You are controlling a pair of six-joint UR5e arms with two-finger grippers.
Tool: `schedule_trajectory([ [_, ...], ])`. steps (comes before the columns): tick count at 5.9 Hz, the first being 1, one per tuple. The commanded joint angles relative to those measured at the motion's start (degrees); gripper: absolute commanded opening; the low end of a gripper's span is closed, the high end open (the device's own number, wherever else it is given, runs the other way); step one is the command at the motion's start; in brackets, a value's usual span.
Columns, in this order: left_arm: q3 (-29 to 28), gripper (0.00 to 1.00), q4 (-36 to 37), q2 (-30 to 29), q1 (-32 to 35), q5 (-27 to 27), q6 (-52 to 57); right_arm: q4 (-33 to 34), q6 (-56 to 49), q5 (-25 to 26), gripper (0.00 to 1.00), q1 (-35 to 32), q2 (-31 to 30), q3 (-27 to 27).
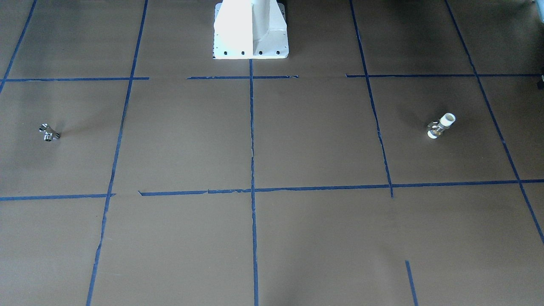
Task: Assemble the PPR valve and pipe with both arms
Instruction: 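Lower the left gripper onto the white PPR pipe fitting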
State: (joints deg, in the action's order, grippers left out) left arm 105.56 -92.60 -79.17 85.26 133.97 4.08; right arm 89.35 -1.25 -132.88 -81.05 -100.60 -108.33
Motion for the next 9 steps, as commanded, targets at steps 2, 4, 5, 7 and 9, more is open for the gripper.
schedule_trajectory([
  [2,0.4,1.0,-11.1,0.3,-8.6,2.2,-14.3,-2.3,-0.1,0.2,1.0,4.0,0.0,0.2],
  [4,0.5,1.0,-21.4,-1.9,-19.6,1.3,-39.1,-2.3,0.1,0.6,1.0,5.3,0.1,0.2],
  [5,0.4,1.0,-21.7,-3.5,-21.7,0.5,-43.8,-2.2,0.3,0.4,1.0,5.3,0.1,0.2],
  [7,0.2,1.0,-21.6,-4.0,-25.7,-1.8,-44.8,-2.3,0.1,0.5,1.0,5.5,0.2,0.3],
  [9,-1.2,1.0,-21.3,-5.3,-27.9,-3.7,-44.9,-2.0,0.2,0.1,1.0,5.5,0.9,0.6],
])
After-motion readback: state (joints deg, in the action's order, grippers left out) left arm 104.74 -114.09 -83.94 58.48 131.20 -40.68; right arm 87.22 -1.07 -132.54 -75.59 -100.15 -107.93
